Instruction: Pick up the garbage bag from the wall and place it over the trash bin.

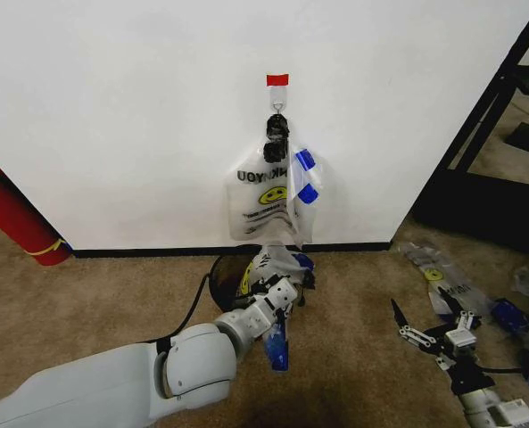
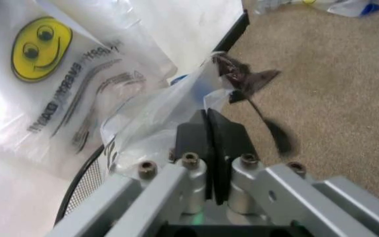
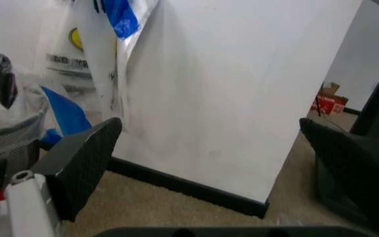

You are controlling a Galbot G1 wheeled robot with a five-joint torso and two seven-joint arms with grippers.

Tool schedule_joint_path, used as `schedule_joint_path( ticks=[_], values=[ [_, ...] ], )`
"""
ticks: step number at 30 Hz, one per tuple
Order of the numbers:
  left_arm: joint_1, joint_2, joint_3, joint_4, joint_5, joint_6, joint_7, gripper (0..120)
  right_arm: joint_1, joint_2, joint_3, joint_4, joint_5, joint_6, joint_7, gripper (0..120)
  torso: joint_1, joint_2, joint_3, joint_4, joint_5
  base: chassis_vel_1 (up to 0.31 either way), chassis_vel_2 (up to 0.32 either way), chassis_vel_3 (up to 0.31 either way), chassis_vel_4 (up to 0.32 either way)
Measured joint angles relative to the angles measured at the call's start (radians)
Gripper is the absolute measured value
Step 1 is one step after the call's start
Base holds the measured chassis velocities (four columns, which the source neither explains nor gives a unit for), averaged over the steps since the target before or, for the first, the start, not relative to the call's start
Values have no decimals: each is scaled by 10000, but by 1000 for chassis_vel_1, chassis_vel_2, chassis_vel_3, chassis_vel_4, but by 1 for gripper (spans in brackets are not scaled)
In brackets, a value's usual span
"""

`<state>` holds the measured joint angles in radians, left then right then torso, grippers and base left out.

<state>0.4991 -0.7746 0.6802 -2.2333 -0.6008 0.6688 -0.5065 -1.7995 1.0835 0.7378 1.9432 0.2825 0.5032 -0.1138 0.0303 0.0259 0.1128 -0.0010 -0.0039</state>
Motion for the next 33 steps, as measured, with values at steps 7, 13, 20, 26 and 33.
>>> schedule_joint_path(
  ticks=[7,13,20,26,33],
  values=[
    [735,105,-1028,-157,-209,-129,-302,0,-40,29,-213,237,196,-147,120,100,0,1,0,-1,-1,0,0,0,0],
    [1888,340,-2415,-425,-817,-215,-696,0,-2,-102,-1120,926,742,-1290,688,100,0,1,0,0,0,0,0,0,0],
    [3430,242,-3668,-687,-1093,-365,-895,0,960,-811,-3024,2377,1789,-3826,2314,100,0,2,0,4,-3,0,0,0,0],
    [3700,-122,-3828,-670,-1033,-602,-900,0,2747,-1462,-4186,3219,4664,-6661,3837,100,0,2,0,0,-1,0,0,0,0],
    [2863,-308,-2985,-430,-1119,-710,-852,0,3359,-1780,-4476,2989,6090,-7739,4708,100,0,1,1,-7,-2,0,0,0,0]
  ],
)
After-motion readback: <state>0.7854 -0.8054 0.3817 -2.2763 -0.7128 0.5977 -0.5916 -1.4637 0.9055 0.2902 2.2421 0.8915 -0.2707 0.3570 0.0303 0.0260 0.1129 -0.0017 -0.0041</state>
